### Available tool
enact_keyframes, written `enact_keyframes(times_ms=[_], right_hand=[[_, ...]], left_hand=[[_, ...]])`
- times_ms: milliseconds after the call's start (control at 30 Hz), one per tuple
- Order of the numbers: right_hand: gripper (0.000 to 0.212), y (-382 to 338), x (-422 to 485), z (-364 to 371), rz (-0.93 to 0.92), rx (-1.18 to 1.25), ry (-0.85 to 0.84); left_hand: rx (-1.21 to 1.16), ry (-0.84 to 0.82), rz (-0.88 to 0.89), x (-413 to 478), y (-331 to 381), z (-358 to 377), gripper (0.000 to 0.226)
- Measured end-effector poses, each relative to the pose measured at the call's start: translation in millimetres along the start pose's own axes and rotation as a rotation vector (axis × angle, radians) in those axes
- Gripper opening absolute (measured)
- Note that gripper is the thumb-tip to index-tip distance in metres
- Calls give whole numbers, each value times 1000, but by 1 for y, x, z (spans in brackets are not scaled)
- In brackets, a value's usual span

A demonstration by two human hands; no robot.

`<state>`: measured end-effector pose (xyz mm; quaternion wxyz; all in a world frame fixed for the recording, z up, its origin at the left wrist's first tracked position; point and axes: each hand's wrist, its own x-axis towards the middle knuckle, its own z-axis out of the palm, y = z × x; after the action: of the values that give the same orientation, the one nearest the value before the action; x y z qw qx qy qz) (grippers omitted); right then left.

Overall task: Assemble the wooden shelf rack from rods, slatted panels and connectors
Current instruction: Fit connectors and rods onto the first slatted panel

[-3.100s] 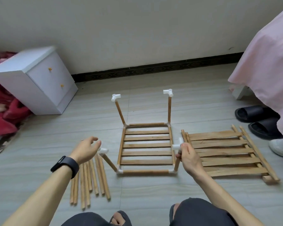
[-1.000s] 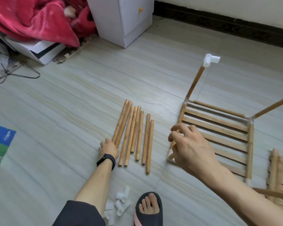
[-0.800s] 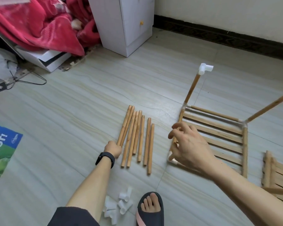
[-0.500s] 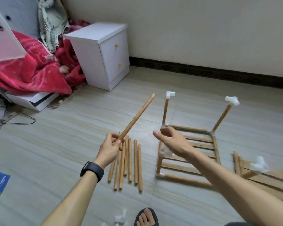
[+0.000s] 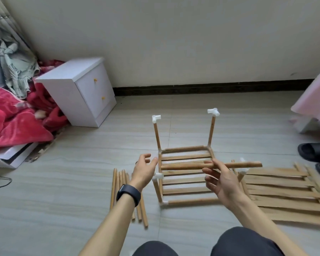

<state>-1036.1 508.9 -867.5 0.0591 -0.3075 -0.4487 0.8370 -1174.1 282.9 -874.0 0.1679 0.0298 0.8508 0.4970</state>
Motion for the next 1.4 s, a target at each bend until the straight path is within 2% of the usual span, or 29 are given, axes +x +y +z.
enact_keyframes(times_ms=[67, 133, 267, 367, 967, 1100, 1233, 1333, 1400], right_hand=[[31, 6, -3, -13, 9, 30, 16], [31, 10, -3, -20, 27, 40, 24], [31, 11, 1, -25, 37, 17, 20], [32, 12, 5, -25, 45, -9, 23], [33, 24, 32, -21, 169, 37, -20], [33, 38, 38, -13, 195, 15, -27], [37, 57, 37, -6, 240, 24, -17], [36, 45, 38, -13, 268, -30, -44], [34, 36, 36, -22, 278, -75, -84]], left_hand=[[23, -26, -87, 6, -12, 16, 38], [5, -34, -95, 5, -22, 30, 34], [-115, 87, -68, 2, -33, 46, 41], [-108, 135, -65, 0, -28, 49, 40], [-196, 42, -37, 0, -44, 45, 41], [-212, 66, -13, -7, -50, 47, 40], [-179, 67, 0, -9, -56, 48, 40], [-101, -1, 9, -2, -50, 44, 40], [-42, 18, 14, 3, -45, 44, 40]])
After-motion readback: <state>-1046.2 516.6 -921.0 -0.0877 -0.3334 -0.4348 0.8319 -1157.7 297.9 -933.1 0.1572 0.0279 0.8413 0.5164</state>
